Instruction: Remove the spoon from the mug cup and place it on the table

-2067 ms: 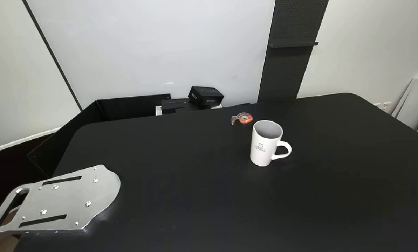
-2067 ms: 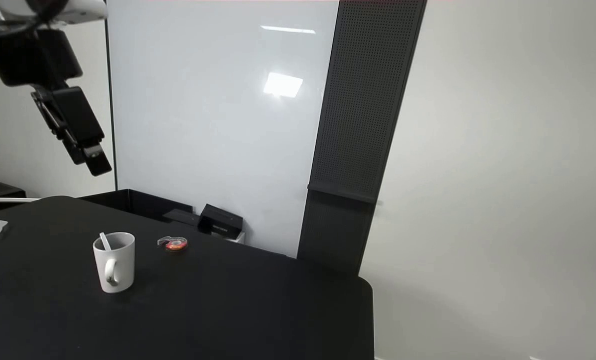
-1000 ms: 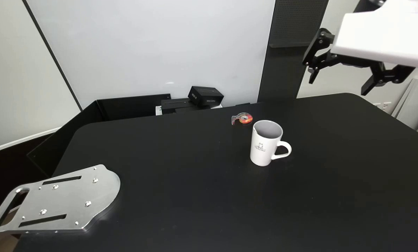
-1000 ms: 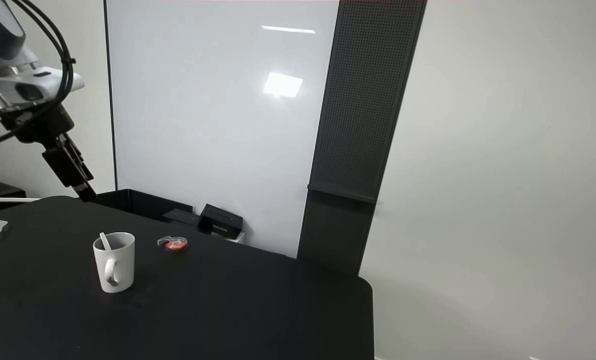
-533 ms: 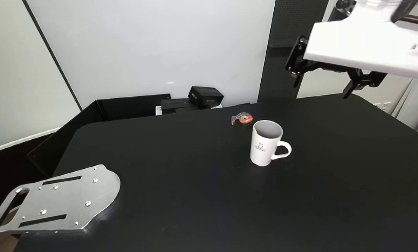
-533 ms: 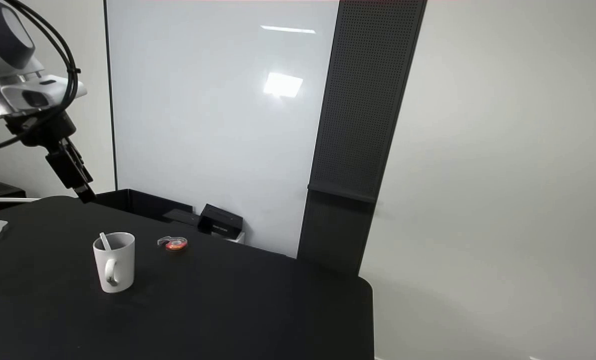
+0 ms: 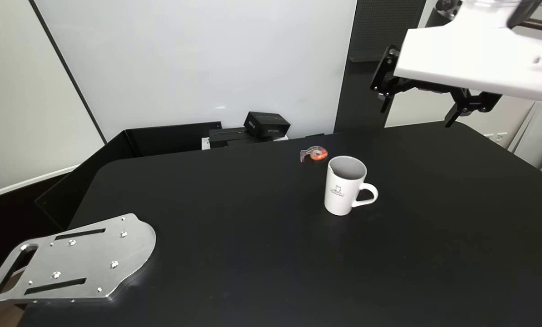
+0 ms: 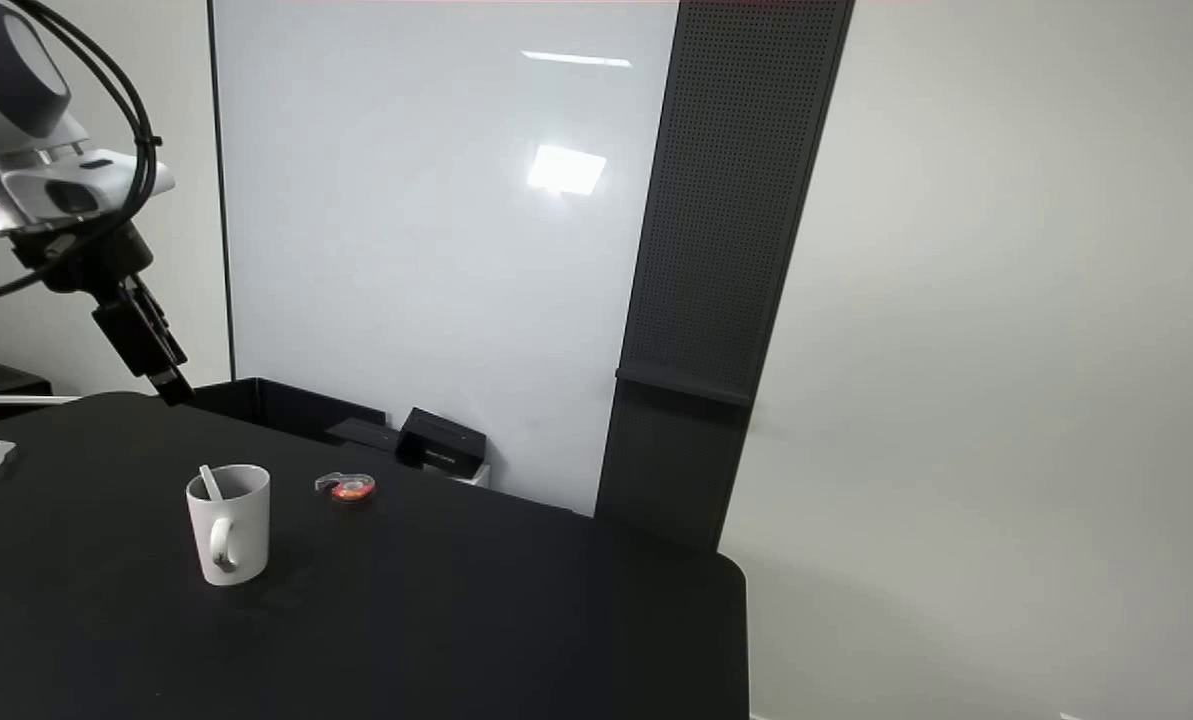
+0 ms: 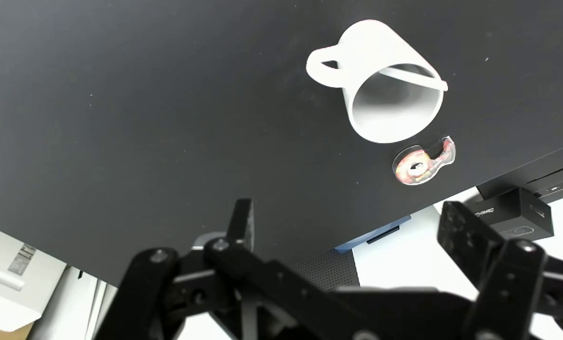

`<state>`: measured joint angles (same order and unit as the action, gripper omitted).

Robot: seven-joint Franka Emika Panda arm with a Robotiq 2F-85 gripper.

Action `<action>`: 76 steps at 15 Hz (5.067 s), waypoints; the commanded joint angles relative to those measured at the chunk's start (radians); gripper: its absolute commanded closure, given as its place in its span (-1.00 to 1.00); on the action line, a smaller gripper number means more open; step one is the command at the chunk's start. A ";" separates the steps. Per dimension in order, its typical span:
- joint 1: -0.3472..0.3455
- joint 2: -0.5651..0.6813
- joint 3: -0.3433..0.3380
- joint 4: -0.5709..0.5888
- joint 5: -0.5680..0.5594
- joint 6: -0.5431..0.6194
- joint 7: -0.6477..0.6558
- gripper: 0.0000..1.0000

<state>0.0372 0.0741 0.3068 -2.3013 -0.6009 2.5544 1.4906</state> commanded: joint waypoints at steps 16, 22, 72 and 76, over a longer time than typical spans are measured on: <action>0.294 0.321 -0.233 0.435 -0.109 -0.105 0.078 -1.00; 0.366 0.416 -0.265 0.521 -0.106 -0.183 0.073 -1.00; 0.429 0.648 -0.346 0.629 0.146 -0.101 -0.109 -0.50; 0.430 0.645 -0.349 0.627 0.149 -0.100 -0.109 -0.06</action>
<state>0.4521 0.7099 -0.0235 -1.6968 -0.4714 2.4564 1.3909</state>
